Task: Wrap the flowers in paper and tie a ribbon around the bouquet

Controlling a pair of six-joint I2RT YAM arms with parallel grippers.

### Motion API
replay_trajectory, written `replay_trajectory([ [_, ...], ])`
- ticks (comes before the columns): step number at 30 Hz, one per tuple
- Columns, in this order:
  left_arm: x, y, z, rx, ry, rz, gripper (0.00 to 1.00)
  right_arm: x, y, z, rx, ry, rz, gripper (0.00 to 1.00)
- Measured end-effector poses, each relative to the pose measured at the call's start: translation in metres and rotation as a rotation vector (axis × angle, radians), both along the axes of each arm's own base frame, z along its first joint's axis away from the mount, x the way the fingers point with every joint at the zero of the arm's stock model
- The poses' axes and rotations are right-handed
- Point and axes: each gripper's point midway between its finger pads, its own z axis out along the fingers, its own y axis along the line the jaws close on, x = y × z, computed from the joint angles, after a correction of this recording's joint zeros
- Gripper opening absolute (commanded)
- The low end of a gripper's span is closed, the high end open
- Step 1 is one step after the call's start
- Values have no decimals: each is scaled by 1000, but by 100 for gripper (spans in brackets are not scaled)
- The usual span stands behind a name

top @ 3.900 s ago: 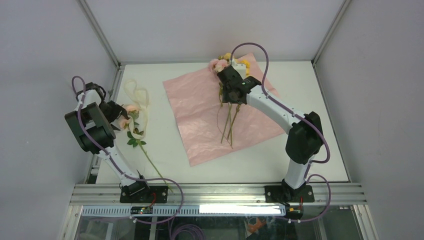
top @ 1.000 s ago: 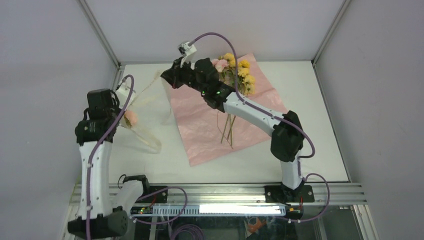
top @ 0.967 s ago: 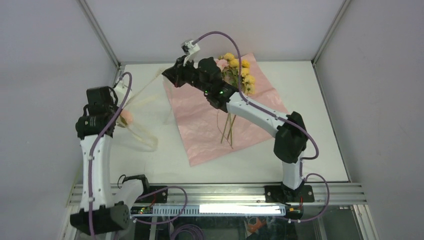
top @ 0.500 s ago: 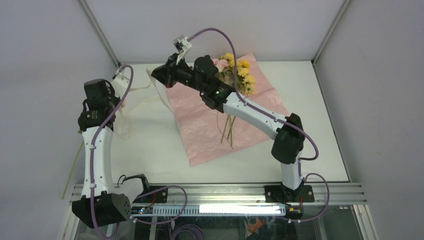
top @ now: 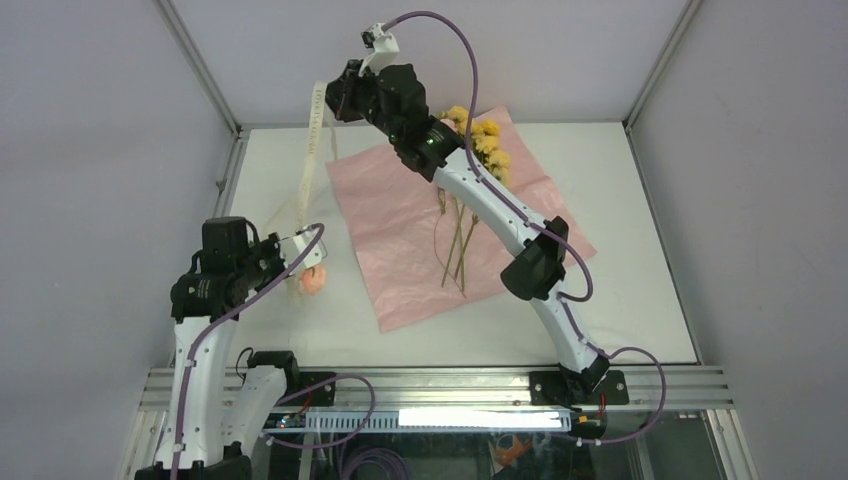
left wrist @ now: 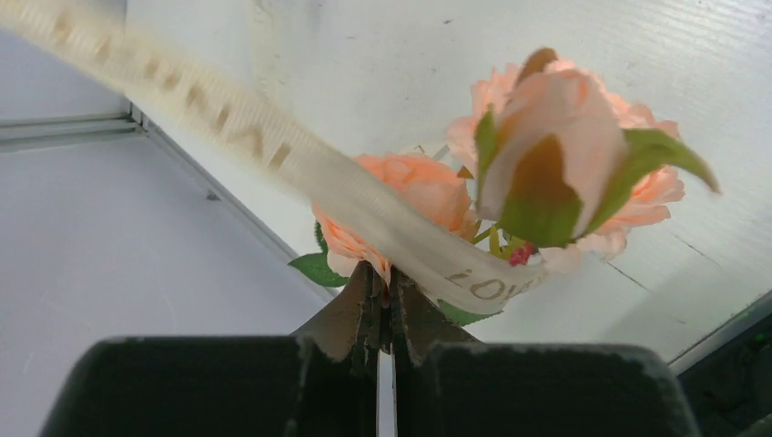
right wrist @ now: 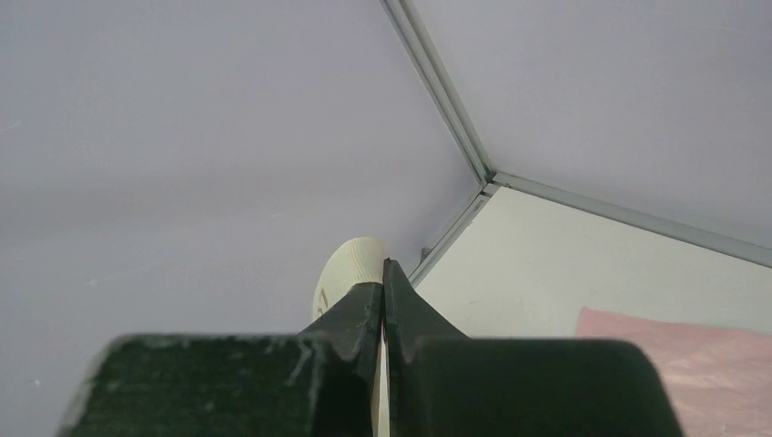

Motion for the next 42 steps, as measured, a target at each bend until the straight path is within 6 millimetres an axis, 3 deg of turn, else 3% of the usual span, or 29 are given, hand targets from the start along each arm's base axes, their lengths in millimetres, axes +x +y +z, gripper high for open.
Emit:
replay_trajectory([
  [3, 9, 1, -15, 13, 38, -6, 0, -5, -1, 5, 3, -5, 19, 0],
  [7, 37, 17, -27, 37, 42, 103, 0, -29, -10, 14, -3, 1, 57, 0],
  [12, 89, 74, -29, 25, 41, 436, 0, -70, -49, 50, 51, -41, 69, 0],
  [15, 113, 112, -16, 17, -11, 630, 0, -89, -72, 80, 114, -93, 69, 0],
  [20, 123, 143, -1, 20, -60, 821, 0, -103, -82, 96, 186, -121, 91, 0],
  [25, 123, 161, 9, -39, -60, 981, 0, -101, -55, 69, 184, -73, 162, 0],
  [32, 130, 166, 58, -156, -176, 1091, 0, -122, 23, 11, 144, -2, 410, 0],
  [36, 131, 161, 88, -288, -236, 1126, 0, -120, 59, -21, 112, 80, 408, 0],
  [37, 130, 156, 98, -328, -254, 1126, 0, -117, 68, -30, 99, 108, 391, 4],
  [40, 121, 141, 146, -463, -347, 1099, 0, -111, 100, -57, 61, 202, 360, 54],
  [41, 116, 134, 167, -509, -393, 1079, 0, -112, 111, -65, 48, 220, 366, 91],
  [42, 110, 128, 190, -553, -446, 1053, 0, -114, 120, -77, 32, 245, 376, 98],
])
